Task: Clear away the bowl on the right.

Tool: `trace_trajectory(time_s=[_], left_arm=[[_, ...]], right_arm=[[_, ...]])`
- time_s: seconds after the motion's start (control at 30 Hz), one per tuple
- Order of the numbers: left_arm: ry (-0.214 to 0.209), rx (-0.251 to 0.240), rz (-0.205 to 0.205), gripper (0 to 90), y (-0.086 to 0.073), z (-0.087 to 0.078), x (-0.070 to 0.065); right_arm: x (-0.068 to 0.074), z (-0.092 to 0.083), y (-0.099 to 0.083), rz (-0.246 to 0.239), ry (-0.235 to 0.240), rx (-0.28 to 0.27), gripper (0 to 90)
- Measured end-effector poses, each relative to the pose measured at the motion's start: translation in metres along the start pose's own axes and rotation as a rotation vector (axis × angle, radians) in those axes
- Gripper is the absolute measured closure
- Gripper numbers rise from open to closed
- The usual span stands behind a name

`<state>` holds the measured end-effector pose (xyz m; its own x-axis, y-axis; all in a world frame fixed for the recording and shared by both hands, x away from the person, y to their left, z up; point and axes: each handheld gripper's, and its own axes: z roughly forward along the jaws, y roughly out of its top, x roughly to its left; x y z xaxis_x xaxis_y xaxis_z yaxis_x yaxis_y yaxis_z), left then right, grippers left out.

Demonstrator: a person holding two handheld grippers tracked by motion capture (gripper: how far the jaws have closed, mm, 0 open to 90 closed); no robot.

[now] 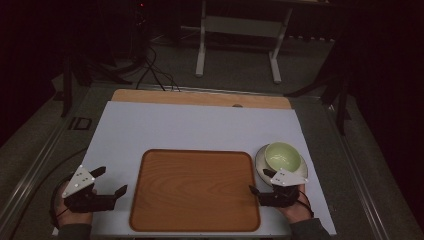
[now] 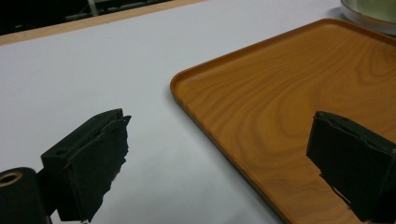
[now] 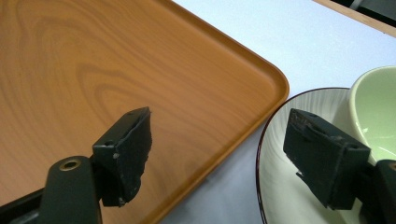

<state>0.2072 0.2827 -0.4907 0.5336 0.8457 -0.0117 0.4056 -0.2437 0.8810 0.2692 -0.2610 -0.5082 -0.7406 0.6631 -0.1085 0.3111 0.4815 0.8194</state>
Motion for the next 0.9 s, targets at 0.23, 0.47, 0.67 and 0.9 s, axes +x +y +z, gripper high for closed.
trace_trajectory(time_s=[0.23, 0.47, 0.67, 0.9], left_arm=[[0.024, 0.004, 0.009, 5.7, 0.0, -0.001, 0.001], [0.037, 0.009, -0.004, 5.9, -0.002, -0.001, 0.006], [0.038, -0.006, -0.002, 6.2, -0.002, -0.003, 0.007], [0.043, -0.018, 0.005, 6.2, -0.002, -0.004, 0.006]], right_arm=[[0.002, 0.002, 0.001, -0.003, 0.004, 0.023, 24.3], [0.001, 0.0, 0.003, 0.005, 0.003, 0.005, 27.3], [0.002, -0.002, 0.007, -0.007, -0.006, -0.012, 27.2], [0.001, -0.004, 0.011, -0.015, -0.008, -0.023, 26.1]])
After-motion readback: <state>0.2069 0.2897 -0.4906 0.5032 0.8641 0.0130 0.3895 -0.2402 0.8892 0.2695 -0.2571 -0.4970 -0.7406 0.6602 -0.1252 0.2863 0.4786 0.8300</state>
